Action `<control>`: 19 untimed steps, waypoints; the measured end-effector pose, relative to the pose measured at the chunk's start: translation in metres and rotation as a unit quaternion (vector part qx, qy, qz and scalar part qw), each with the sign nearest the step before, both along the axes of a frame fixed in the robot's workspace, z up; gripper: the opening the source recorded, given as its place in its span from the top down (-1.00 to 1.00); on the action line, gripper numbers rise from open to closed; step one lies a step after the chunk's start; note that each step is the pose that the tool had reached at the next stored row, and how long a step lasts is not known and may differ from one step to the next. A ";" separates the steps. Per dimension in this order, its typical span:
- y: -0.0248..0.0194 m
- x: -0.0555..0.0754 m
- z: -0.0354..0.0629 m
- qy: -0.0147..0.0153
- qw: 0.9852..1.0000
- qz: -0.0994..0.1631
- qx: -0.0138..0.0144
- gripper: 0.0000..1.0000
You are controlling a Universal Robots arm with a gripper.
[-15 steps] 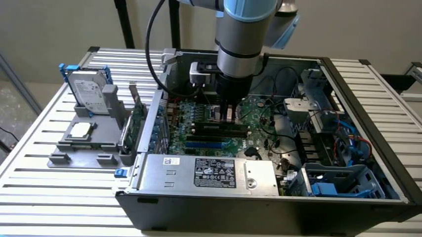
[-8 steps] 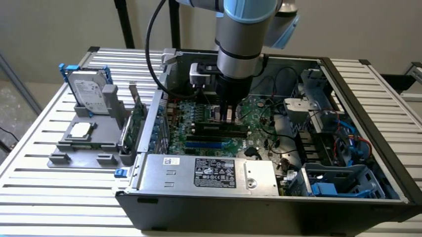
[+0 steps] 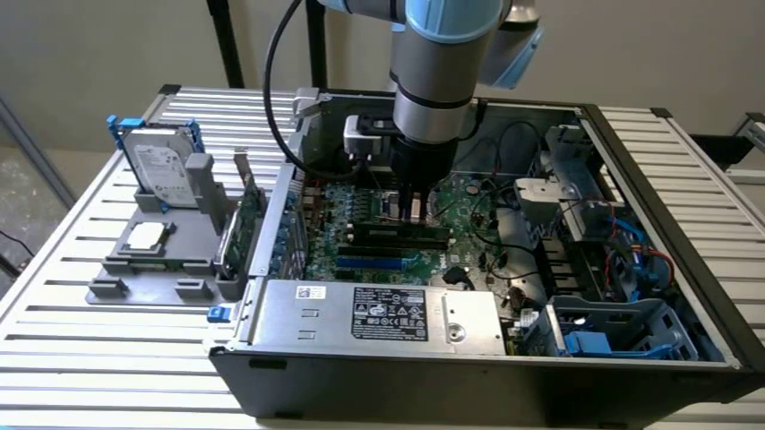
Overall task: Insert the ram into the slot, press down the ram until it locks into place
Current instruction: 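Insert the ram into the slot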
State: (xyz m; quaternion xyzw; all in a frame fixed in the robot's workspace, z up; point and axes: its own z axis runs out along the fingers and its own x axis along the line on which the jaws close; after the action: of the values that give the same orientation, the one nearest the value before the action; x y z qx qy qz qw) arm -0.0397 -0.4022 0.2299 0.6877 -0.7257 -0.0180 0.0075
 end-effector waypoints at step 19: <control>0.0001 0.000 -0.0050 0.000 1.000 0.005 -0.002 0.73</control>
State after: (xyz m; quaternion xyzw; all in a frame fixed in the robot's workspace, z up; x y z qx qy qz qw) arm -0.0400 -0.4022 0.2249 0.6910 -0.7226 -0.0163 0.0090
